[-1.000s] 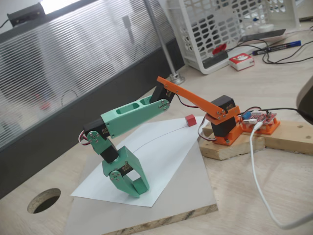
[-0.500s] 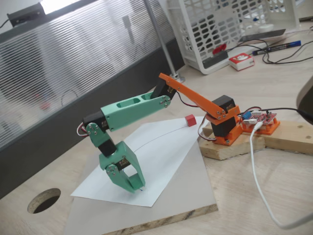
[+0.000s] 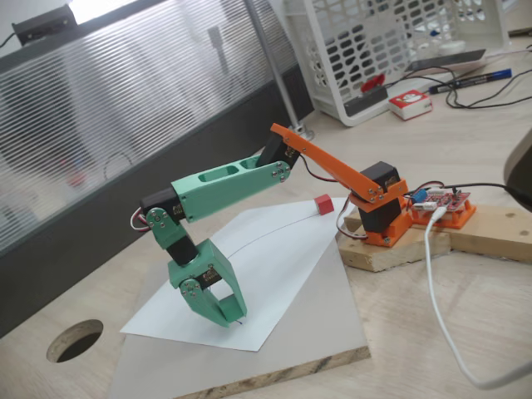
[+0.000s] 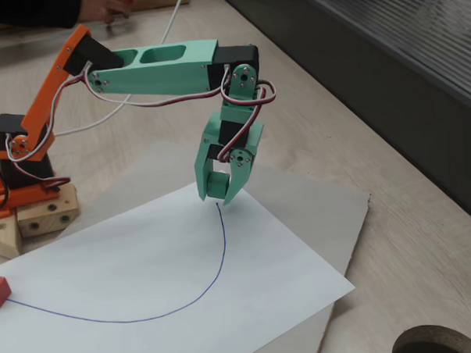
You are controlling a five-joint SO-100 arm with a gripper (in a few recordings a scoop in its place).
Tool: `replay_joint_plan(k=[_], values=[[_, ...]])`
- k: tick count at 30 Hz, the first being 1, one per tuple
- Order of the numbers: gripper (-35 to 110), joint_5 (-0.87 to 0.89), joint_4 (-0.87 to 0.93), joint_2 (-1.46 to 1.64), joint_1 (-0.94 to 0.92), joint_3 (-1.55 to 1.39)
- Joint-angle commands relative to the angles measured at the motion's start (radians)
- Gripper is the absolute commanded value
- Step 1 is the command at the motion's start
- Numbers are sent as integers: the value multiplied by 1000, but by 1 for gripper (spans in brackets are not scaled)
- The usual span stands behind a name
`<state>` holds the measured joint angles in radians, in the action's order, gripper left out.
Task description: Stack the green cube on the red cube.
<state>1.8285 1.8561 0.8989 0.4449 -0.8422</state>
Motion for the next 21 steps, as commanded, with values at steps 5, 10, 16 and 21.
replay_joint_plan(k=[5,10,16,21], values=[[9,5,2,64,11,5],[9,5,2,64,11,3],[9,2,3,64,11,3],[9,3,3,64,11,2]])
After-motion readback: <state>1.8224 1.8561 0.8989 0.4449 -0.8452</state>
